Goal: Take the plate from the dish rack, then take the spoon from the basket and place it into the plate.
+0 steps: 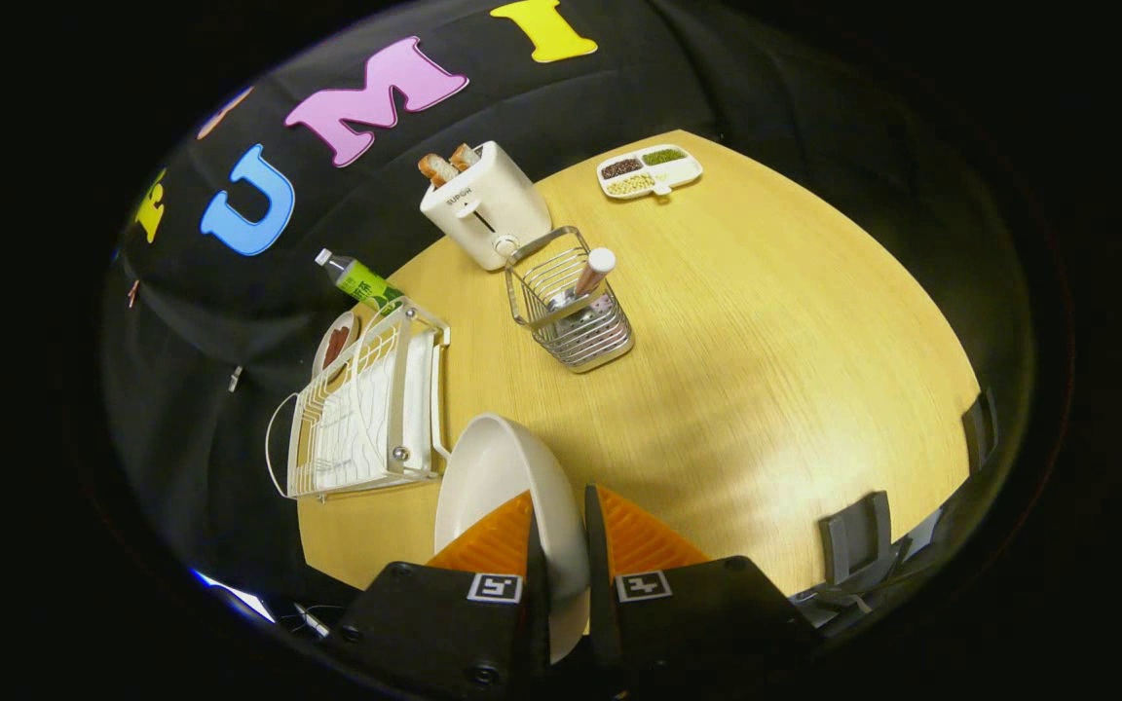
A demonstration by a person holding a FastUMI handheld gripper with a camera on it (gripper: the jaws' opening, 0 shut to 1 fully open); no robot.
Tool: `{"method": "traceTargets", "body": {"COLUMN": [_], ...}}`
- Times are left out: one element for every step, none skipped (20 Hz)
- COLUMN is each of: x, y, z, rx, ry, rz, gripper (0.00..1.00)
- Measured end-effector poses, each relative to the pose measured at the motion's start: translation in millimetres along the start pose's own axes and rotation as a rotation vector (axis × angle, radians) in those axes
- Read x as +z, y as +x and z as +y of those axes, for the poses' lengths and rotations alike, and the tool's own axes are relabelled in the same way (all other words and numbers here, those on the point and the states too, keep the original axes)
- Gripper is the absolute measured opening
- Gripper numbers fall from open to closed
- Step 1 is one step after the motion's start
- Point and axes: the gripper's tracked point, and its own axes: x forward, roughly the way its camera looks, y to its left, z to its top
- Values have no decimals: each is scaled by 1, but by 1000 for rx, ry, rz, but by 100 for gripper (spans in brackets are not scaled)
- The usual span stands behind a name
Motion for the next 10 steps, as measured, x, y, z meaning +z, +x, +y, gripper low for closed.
{"method": "traceTargets", "body": {"x": [1,2,1,0,-1,-4,-6,-8,-9,-7], "y": [11,20,29,39,48,51,56,59,61,63], "z": [-2,-6,-11,-14,-12,-13,-15,-21,-24,-28], "rx": [5,3,-5,6,37,51,62,53,52,40], "ry": [-7,-15,-25,-36,-21,-11,-7,-18,-36,-66], "rz": [16,31,42,54,69,80,90,98,100,89], "gripper": [20,20,20,20,20,21,21,21,23,26]}}
